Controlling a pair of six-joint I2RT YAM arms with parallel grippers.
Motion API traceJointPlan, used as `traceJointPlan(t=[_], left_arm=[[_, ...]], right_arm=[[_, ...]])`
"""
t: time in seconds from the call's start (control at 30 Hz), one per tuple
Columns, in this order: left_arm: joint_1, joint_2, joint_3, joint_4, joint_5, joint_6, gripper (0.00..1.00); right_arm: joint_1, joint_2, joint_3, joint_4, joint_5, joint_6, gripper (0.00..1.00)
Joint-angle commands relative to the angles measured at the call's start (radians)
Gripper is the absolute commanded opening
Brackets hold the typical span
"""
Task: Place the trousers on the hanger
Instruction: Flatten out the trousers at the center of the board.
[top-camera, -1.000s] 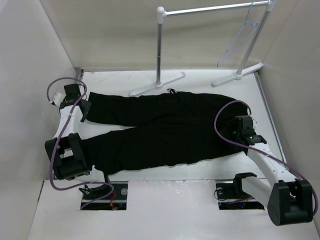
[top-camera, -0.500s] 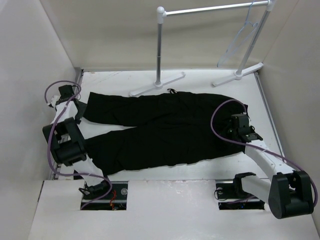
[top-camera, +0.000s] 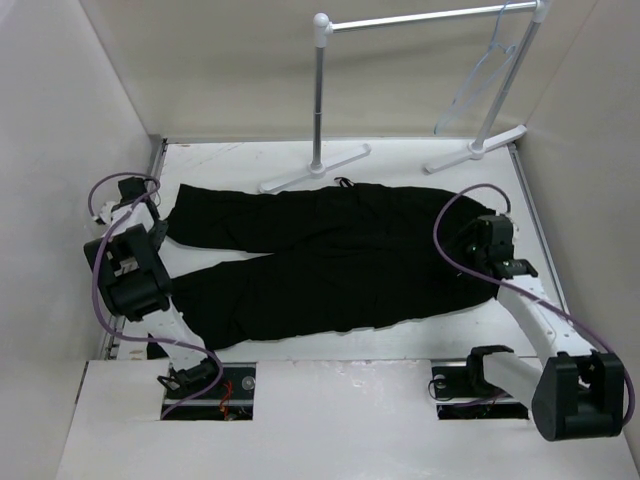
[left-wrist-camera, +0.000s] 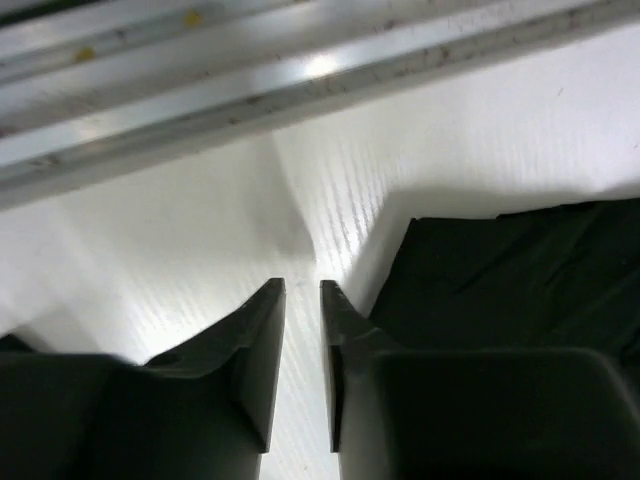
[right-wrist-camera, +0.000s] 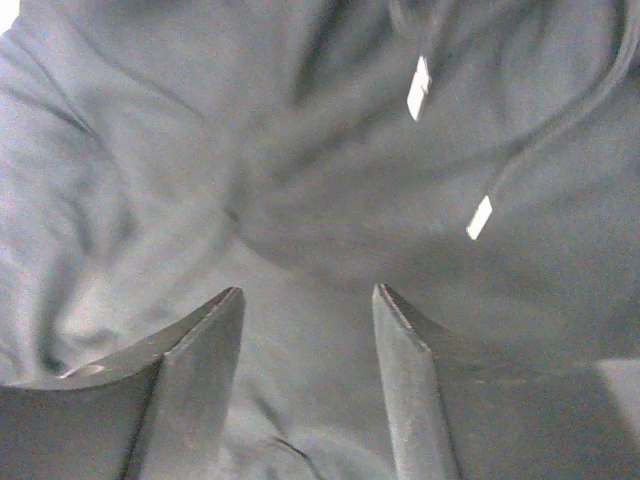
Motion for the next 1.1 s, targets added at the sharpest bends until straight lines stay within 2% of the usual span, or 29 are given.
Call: traceJointPlan(t=[0.0,0.07,0.13,0.17,0.23,0.27,0.33,0.37,0.5,0.53,0.57,0.73,0.83,0.93,0.97,1.03,1.07], left_arm=[[0.005,-0.125,0.036,-0.035,-0.073,-0.006,0.24],[-0.008,-0.184,0.035,-0.018,-0.072,-0.012,0.37],[-0.051,-0.227,0.047,0.011,-0.089,-0.010,0.49],[-0.077,-0.230,0.065,0.019,-0.097,-0.006,0.50],[-0.125,-0.195,0.124,0.024,-0.088,0.000,0.52],[-0.148,-0.157,0.165,0.017,-0.071,0.004,0.53],[-0.188,-0.060,0.249,0.014,-0.008,0.010,0.56],[-0.205,-0.009,0.291,0.014,0.031,0.010,0.57],[-0.246,0.166,0.447,0.008,0.061,0.027,0.59],[-0.249,0.196,0.476,0.017,0.061,0.033,0.60],[-0.254,0.235,0.513,0.019,0.063,0.039,0.61],[-0.255,0.407,0.664,-0.024,0.061,0.080,0.64],[-0.249,0.465,0.696,-0.041,0.061,0.080,0.60],[-0.243,0.488,0.693,-0.032,0.061,0.080,0.49],[-0.242,0.494,0.694,-0.029,0.061,0.080,0.43],[-0.235,0.505,0.701,-0.024,0.061,0.080,0.28],[-0.231,0.511,0.702,-0.024,0.056,0.080,0.22]], right_arm=[[-0.022,0.034,0.140,0.044,0.034,0.010,0.63],[-0.045,0.112,0.197,0.083,0.063,0.013,0.60],[-0.090,0.208,0.258,0.126,0.063,0.012,0.36],[-0.118,0.257,0.294,0.143,0.060,0.013,0.25],[-0.163,0.356,0.366,0.156,0.070,0.007,0.15],[-0.190,0.414,0.410,0.156,0.077,0.002,0.14],[-0.244,0.523,0.490,0.150,0.084,-0.005,0.16],[-0.264,0.566,0.522,0.148,0.083,-0.004,0.20],[-0.305,0.698,0.627,0.137,0.081,-0.007,0.56],[-0.312,0.719,0.642,0.136,0.089,-0.007,0.61],[-0.316,0.735,0.653,0.134,0.095,-0.005,0.63],[-0.316,0.836,0.738,0.065,0.156,0.002,0.62],[-0.315,0.896,0.806,0.015,0.173,-0.007,0.60],[-0.315,0.939,0.878,-0.036,0.178,-0.014,0.60],[-0.315,0.957,0.910,-0.060,0.173,-0.019,0.59],[-0.315,0.990,0.969,-0.106,0.172,-0.037,0.51],[-0.313,1.000,0.987,-0.117,0.173,-0.044,0.43]])
